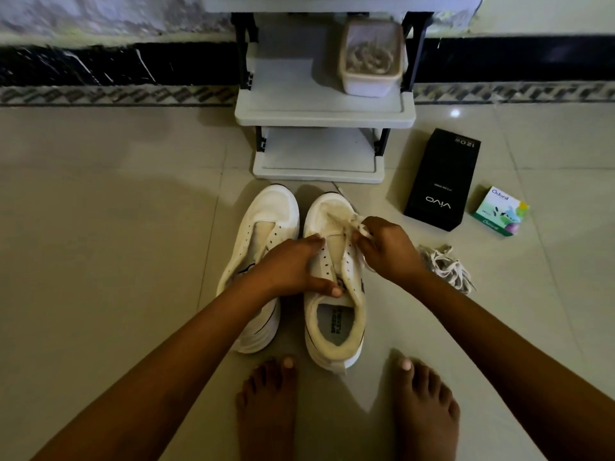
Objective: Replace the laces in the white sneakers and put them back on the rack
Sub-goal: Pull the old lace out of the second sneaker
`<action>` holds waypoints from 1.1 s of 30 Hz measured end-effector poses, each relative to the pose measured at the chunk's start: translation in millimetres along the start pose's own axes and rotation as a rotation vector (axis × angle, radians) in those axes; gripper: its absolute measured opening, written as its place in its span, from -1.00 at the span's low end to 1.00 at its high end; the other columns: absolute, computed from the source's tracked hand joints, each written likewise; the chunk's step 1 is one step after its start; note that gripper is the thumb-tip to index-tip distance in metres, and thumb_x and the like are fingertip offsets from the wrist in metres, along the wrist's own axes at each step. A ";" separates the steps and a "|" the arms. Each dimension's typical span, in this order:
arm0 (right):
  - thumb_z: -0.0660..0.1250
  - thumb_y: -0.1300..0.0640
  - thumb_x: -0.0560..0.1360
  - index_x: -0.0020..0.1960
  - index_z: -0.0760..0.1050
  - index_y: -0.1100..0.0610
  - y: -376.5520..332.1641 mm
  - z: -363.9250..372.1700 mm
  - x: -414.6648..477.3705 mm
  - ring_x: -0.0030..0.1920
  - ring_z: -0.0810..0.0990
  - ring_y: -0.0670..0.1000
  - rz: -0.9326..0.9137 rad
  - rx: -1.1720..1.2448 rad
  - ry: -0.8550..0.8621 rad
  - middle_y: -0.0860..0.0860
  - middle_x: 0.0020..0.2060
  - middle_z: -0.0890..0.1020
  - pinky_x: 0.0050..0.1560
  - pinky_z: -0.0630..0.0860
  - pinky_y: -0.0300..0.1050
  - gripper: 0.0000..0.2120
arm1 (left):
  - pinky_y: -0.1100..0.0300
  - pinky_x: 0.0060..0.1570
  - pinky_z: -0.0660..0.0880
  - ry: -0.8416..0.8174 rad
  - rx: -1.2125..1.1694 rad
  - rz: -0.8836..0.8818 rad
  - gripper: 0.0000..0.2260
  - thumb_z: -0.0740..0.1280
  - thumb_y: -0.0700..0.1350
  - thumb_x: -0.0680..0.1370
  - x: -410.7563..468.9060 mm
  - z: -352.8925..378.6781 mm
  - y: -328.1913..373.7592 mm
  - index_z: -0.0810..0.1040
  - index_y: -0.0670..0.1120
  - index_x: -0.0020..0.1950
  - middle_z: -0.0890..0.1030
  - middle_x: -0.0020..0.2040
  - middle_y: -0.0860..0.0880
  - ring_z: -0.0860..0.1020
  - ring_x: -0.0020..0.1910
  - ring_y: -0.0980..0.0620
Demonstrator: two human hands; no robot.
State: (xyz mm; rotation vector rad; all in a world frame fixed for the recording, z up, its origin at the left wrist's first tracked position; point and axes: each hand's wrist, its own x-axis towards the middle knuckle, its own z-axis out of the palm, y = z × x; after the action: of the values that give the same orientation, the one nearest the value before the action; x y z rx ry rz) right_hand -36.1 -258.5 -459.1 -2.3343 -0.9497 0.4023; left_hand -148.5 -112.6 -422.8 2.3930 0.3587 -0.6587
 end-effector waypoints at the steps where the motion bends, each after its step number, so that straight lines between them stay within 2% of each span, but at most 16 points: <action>1: 0.24 0.22 0.56 0.00 0.47 0.31 0.1 -3.8 -2.0 -0.21 0.42 0.00 -0.024 0.044 0.016 0.04 -0.17 0.46 -0.32 0.24 -0.45 -0.86 | 0.15 0.36 0.22 -0.003 -0.004 0.006 -0.16 0.45 0.17 0.38 -0.2 0.1 0.1 0.13 -0.06 0.52 0.24 0.50 -0.04 0.26 0.44 -0.03; 4: 0.18 0.21 0.59 0.01 0.40 0.23 -7.1 -18.0 -7.5 -0.23 0.44 -0.06 -0.088 0.197 0.117 0.05 -0.13 0.46 -0.28 0.34 -0.42 -0.91 | 0.17 0.35 0.21 -0.006 -0.011 0.025 -0.16 0.46 0.16 0.38 1.4 0.0 -0.3 0.14 -0.07 0.52 0.23 0.51 -0.04 0.25 0.45 -0.02; 7: 0.08 0.10 0.62 0.07 0.33 0.13 -28.6 -42.9 -5.2 -0.15 0.49 -0.11 -0.037 0.435 0.230 0.05 -0.08 0.49 -0.19 0.43 -0.38 -0.88 | 0.16 0.37 0.20 -0.010 -0.019 0.034 -0.16 0.46 0.16 0.38 2.5 0.9 -2.2 0.14 -0.07 0.52 0.22 0.51 -0.03 0.24 0.46 -0.02; 10: 0.05 0.07 0.62 0.08 0.34 0.11 -48.6 -61.5 1.9 -0.12 0.54 -0.21 -0.021 0.644 0.307 -0.05 -0.07 0.52 -0.19 0.50 -0.35 -0.85 | 0.13 0.42 0.16 -0.014 -0.023 0.035 -0.15 0.46 0.16 0.37 3.6 2.4 -3.7 0.13 -0.05 0.53 0.19 0.52 -0.01 0.21 0.48 -0.01; 13: 0.05 0.17 0.64 0.07 0.32 0.12 -49.5 -51.9 10.1 -0.15 0.57 -0.22 0.104 0.859 0.241 -0.06 -0.12 0.52 -0.19 0.50 -0.38 -0.91 | 0.06 0.34 0.33 -0.002 -0.064 0.047 -0.23 0.48 0.18 0.35 4.7 3.4 -4.9 0.26 -0.02 0.46 0.38 0.42 0.00 0.38 0.35 -0.02; 15: 0.08 0.17 0.63 0.10 0.29 0.14 -40.1 -37.6 13.9 -0.20 0.53 -0.13 0.250 0.821 0.171 0.00 -0.15 0.49 -0.25 0.48 -0.31 -0.93 | 0.06 0.29 0.37 0.012 -0.069 0.049 -0.25 0.49 0.19 0.33 4.3 4.0 -5.1 0.31 -0.03 0.42 0.44 0.37 0.00 0.43 0.30 -0.01; 18: 0.13 0.14 0.62 0.15 0.28 0.13 -21.4 -18.3 11.4 -0.21 0.47 -0.08 0.402 0.573 0.034 0.02 -0.13 0.47 -0.28 0.40 -0.27 -0.87 | 0.10 0.30 0.35 0.018 -0.042 0.061 -0.23 0.48 0.19 0.34 4.9 4.0 -5.7 0.28 -0.03 0.45 0.42 0.39 -0.02 0.41 0.32 -0.02; 21: 0.19 0.09 0.60 0.23 0.34 0.19 -9.6 -3.5 -1.7 -0.17 0.46 -0.08 0.336 0.285 -0.074 0.02 -0.05 0.48 -0.31 0.32 -0.33 -0.75 | 0.15 0.30 0.31 0.020 -0.011 0.059 -0.22 0.46 0.19 0.35 5.0 3.6 -4.8 0.25 -0.03 0.47 0.39 0.42 -0.03 0.38 0.35 -0.03; 24: 0.29 0.07 0.55 0.20 0.43 0.25 -3.7 5.5 -9.5 -0.02 0.52 0.07 0.258 0.100 -0.034 0.13 0.04 0.55 -0.18 0.31 -0.25 -0.68 | 0.13 0.31 0.33 0.028 -0.031 0.057 -0.22 0.47 0.20 0.34 5.4 4.9 -5.8 0.27 -0.03 0.46 0.40 0.41 -0.02 0.39 0.34 -0.02; 26: 0.31 0.08 0.53 0.14 0.47 0.27 -2.8 5.7 -9.2 -0.03 0.54 0.11 0.233 0.051 -0.007 0.17 0.03 0.57 -0.16 0.28 -0.23 -0.71 | 0.10 0.32 0.32 0.022 -0.019 0.045 -0.20 0.47 0.21 0.34 6.1 5.1 -6.3 0.25 -0.03 0.47 0.38 0.42 -0.02 0.38 0.35 -0.03; 29: 0.29 0.16 0.53 0.09 0.48 0.27 2.2 4.0 -4.9 -0.05 0.54 0.14 0.137 -0.149 -0.082 0.17 0.00 0.57 -0.18 0.28 -0.21 -0.79 | 0.11 0.32 0.32 0.016 -0.012 0.042 -0.20 0.46 0.21 0.35 6.5 4.5 -5.2 0.24 -0.04 0.48 0.38 0.42 -0.03 0.38 0.35 -0.04; 31: 0.26 0.20 0.53 0.03 0.48 0.25 5.2 0.8 -2.2 -0.07 0.54 0.16 0.092 -0.137 -0.120 0.12 -0.09 0.55 -0.21 0.28 -0.21 -0.87 | 0.15 0.29 0.30 0.019 -0.014 0.042 -0.22 0.46 0.20 0.36 5.5 3.9 -3.9 0.24 -0.03 0.47 0.38 0.42 -0.02 0.38 0.35 -0.03; 33: 0.21 0.17 0.58 -0.07 0.45 0.15 -2.0 -9.7 -1.8 -0.12 0.52 0.07 0.152 0.162 -0.119 0.01 -0.18 0.51 -0.26 0.31 -0.23 -0.92 | 0.16 0.28 0.30 0.024 -0.006 0.045 -0.23 0.45 0.19 0.36 4.6 3.1 -2.8 0.24 -0.01 0.47 0.38 0.42 -0.02 0.38 0.35 -0.03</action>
State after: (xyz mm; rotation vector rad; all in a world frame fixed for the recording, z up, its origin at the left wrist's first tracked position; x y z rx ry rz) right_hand -33.9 -262.4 -450.2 -2.2608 -0.7645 0.6612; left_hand -146.9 -112.0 -428.8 2.3981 0.3156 -0.6082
